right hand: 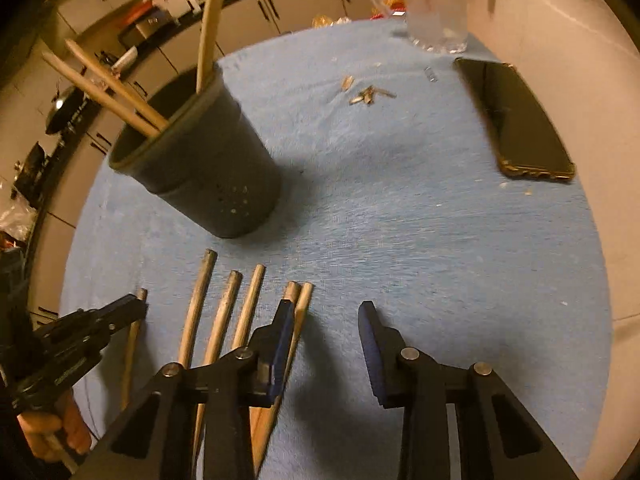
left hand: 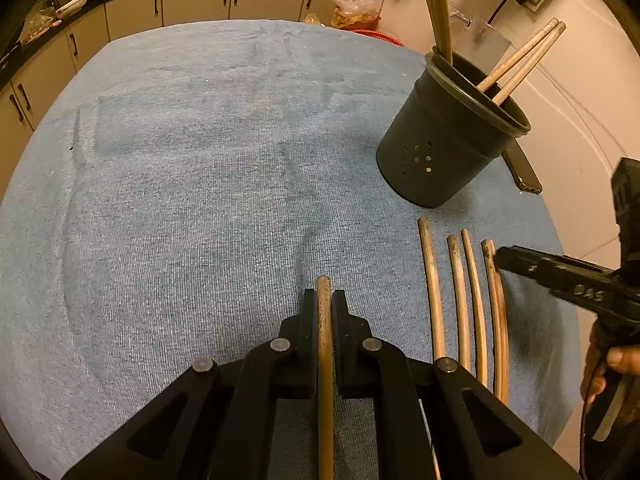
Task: Organize utensils
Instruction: 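Close the right tool on a wooden chopstick beside the left tool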
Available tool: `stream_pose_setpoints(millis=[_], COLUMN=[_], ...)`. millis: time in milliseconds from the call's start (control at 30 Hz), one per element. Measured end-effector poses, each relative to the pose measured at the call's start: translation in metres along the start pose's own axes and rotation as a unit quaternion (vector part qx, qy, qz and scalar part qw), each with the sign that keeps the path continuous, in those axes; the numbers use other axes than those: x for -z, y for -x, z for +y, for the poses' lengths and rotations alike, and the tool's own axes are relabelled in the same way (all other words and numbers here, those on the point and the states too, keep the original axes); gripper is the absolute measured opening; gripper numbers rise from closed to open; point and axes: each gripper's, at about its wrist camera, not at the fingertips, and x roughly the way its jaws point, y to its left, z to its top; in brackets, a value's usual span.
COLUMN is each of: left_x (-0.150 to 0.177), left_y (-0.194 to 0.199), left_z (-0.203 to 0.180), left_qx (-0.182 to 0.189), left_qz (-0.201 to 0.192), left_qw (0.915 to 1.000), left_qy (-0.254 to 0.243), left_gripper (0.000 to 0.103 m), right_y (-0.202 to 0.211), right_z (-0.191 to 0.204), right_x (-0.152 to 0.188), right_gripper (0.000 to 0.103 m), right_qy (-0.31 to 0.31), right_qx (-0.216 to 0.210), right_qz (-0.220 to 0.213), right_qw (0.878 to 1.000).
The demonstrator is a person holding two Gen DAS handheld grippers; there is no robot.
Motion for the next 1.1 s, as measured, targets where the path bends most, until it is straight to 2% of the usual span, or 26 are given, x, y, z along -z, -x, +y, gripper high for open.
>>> stream_pose_setpoints(millis=[100, 267, 433, 633, 667, 867, 1100], left_x=[0.002, 0.001, -0.001, 0.0, 0.0, -0.001, 0.0], left_y=[0.002, 0.002, 0.003, 0.005, 0.004, 0.003, 0.005], left_z=[0.0, 0.006, 0.013, 0.014, 0.014, 0.012, 0.011], left_qx=[0.001, 0.005, 0.01, 0.008, 0.01, 0.007, 0.008], left_qz=[-0.002, -0.001, 0.001, -0.002, -0.002, -0.002, -0.003], left_qw=[1.0, 1.0, 0.9999, 0.9999, 0.9999, 0.9999, 0.9999], left_qy=[0.001, 0.003, 0.009, 0.009, 0.011, 0.01, 0.01], left_gripper=[0.007, 0.008, 0.008, 0.008, 0.009, 0.009, 0.009], right_y=[-0.005, -0.006, -0.002, 0.005, 0.006, 0.015, 0.001], right_z=[0.016, 0.04, 0.019, -0.005, -0.005, 0.001, 0.015], right_x=[-0.003, -0.001, 0.0, -0.007, -0.008, -0.005, -0.011], right_gripper=[0.033, 0.019, 0.01, 0.008, 0.011, 0.011, 0.012], right_qy=[0.028, 0.066, 0.032, -0.021, -0.025, -0.021, -0.01], right_qx=[0.037, 0.071, 0.078, 0.017, 0.012, 0.008, 0.016], right_qz=[-0.006, -0.005, 0.015, 0.004, 0.002, 0.001, 0.011], right_qw=[0.999, 0.995, 0.996, 1.0, 1.0, 1.0, 1.0])
